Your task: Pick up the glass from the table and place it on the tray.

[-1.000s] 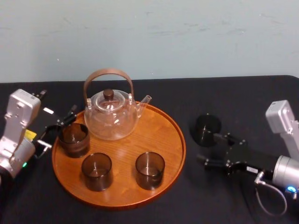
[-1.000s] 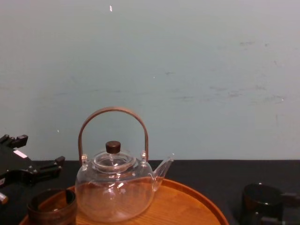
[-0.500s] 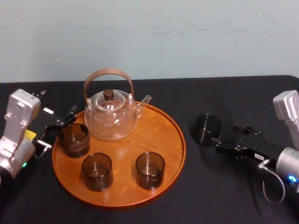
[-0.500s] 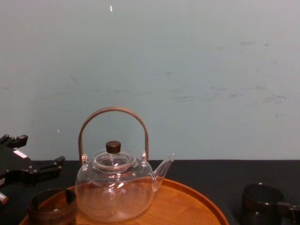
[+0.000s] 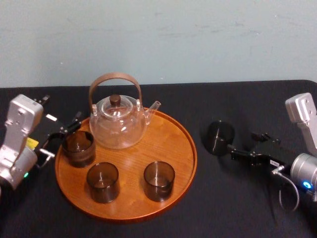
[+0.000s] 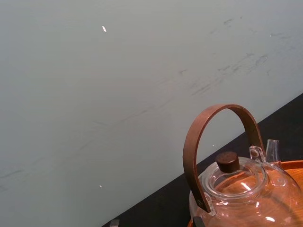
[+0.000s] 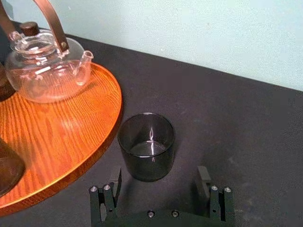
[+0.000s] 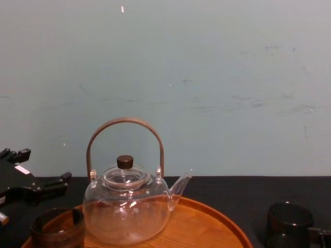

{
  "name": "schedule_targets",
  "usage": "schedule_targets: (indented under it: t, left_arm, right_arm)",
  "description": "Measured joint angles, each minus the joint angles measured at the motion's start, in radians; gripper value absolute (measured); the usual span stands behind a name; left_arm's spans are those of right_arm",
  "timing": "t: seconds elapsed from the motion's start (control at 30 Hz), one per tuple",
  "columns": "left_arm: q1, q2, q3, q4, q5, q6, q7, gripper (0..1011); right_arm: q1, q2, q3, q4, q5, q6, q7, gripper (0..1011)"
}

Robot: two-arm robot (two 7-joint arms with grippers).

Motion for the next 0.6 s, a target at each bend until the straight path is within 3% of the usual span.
schedule_targets:
  t: [0.6]
  left_arm:
    - [0.0, 0.0, 0.0, 0.0, 0.0, 0.0, 0.0, 1001]
  right_arm:
    - [0.084, -0.046, -0.039, 0.069, -0.097, 0.045, 0.025, 1002]
